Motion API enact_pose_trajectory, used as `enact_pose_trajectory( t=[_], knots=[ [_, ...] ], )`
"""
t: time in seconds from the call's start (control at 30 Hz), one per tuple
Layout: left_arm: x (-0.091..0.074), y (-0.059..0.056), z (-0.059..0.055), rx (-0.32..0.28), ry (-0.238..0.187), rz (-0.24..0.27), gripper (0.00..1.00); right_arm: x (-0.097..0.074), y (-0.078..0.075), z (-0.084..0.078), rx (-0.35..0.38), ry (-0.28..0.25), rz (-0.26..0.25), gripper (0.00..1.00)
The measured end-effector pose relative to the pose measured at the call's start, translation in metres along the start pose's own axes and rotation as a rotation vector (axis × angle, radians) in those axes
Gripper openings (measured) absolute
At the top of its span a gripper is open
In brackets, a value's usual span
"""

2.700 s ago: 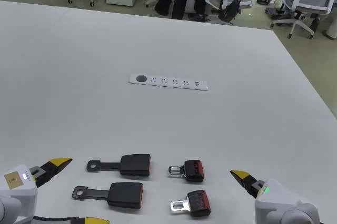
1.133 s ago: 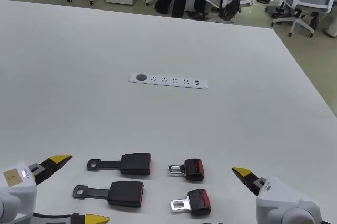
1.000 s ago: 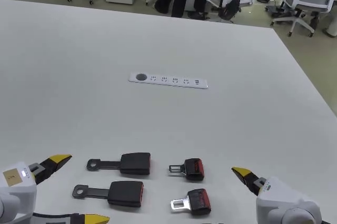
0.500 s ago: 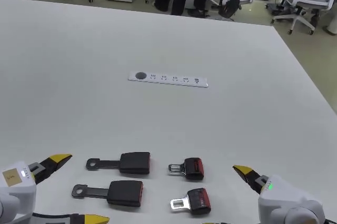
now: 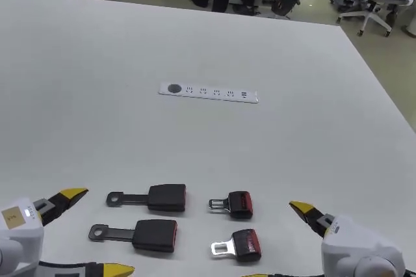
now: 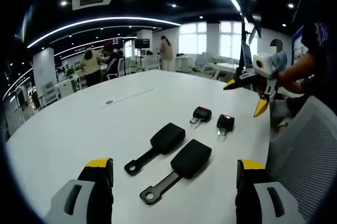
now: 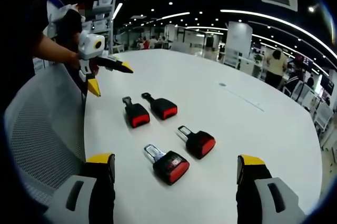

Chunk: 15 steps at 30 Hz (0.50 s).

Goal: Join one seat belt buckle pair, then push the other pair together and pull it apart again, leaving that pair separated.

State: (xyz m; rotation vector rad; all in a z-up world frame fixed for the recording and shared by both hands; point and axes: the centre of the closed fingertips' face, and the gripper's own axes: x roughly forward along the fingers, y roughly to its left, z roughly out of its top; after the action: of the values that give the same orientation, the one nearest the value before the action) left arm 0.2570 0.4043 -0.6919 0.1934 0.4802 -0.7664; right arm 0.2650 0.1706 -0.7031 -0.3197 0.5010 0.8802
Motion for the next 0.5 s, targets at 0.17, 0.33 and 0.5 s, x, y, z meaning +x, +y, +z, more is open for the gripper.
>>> enact_pose_trajectory(
  t=[0.17, 0.33, 0.5],
  knots=[
    [0.0003, -0.0014, 0.0023, 0.007, 0.005, 0.000, 0.99, -0.0011, -0.0008, 0.0006, -0.003, 0.003, 0.000, 0.98],
    [0.0010, -0.0005, 0.0040, 0.011, 0.009, -0.005, 0.99, -0.0018, -0.0034, 0.0007, -0.012, 0.003, 0.005, 0.98],
    [0.0023, -0.0002, 0.0073, 0.019, 0.014, -0.009, 0.99, -0.0014, -0.0052, -0.0001, -0.028, 0.012, 0.017, 0.97]
  ],
)
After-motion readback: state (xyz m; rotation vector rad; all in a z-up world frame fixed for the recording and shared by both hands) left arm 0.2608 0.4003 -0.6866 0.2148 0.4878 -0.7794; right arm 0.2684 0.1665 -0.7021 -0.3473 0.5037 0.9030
